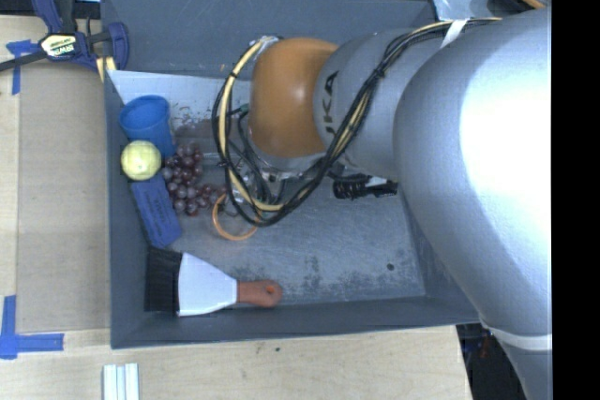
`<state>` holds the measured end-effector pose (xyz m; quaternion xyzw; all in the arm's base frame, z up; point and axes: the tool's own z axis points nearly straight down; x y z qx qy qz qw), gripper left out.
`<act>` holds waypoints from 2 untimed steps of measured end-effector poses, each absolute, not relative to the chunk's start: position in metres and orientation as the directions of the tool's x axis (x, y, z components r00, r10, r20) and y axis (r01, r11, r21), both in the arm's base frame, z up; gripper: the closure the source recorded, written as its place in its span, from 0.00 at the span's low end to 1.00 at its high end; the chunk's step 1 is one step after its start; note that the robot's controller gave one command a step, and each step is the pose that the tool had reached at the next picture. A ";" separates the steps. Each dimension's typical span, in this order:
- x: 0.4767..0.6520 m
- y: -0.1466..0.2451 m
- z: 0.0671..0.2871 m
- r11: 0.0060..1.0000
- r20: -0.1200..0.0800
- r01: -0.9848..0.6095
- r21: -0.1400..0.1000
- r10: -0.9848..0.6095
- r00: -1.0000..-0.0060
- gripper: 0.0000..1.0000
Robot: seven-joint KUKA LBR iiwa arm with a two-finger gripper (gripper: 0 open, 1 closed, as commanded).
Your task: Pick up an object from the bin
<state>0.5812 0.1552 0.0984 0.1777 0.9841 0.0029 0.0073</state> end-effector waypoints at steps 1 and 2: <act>0.581 0.155 0.120 0.937 -0.012 0.349 0.007 0.349 -0.937 1.00; 0.582 0.154 0.131 0.937 -0.016 0.349 0.009 0.349 -0.937 1.00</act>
Offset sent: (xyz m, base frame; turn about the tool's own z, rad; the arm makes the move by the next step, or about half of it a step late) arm -0.0010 -0.0006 0.0307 -0.0001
